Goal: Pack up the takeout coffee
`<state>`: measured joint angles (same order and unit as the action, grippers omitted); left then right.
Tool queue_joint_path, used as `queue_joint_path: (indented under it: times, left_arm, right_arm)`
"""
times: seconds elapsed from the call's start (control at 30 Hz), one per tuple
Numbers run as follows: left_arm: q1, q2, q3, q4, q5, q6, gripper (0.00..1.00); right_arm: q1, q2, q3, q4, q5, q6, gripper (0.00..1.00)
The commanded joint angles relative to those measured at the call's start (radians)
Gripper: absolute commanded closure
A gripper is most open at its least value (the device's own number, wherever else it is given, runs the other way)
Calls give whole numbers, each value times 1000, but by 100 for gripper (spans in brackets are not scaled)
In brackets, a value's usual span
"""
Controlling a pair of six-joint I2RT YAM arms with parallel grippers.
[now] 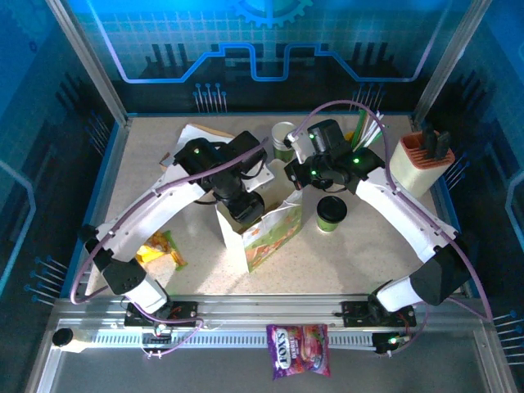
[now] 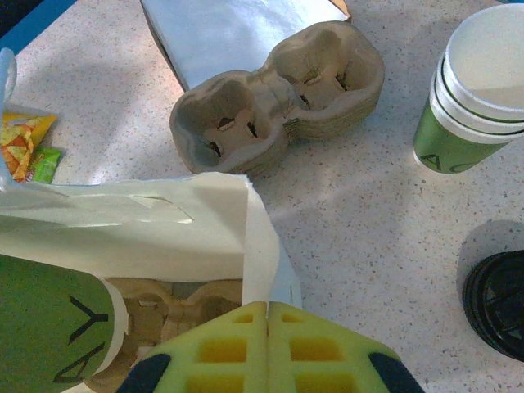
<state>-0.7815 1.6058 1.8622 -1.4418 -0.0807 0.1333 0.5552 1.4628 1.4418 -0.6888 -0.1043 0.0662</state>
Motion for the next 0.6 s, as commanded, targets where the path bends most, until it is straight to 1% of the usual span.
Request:
queue_joint_path:
  times: [0.0,0.37,0.57]
  left_arm:
    - [2,11,-26,0,22,-7,44]
    - [5,19,-89,49,39,-62,44]
    - [-4,21,-94,48,24,-83,44]
  right_arm:
    - [0,-7,-10,-6,8,-5,95]
    - [0,-15,-24,1,2,0,94]
    - [0,-16,-30,4,-2,1,94]
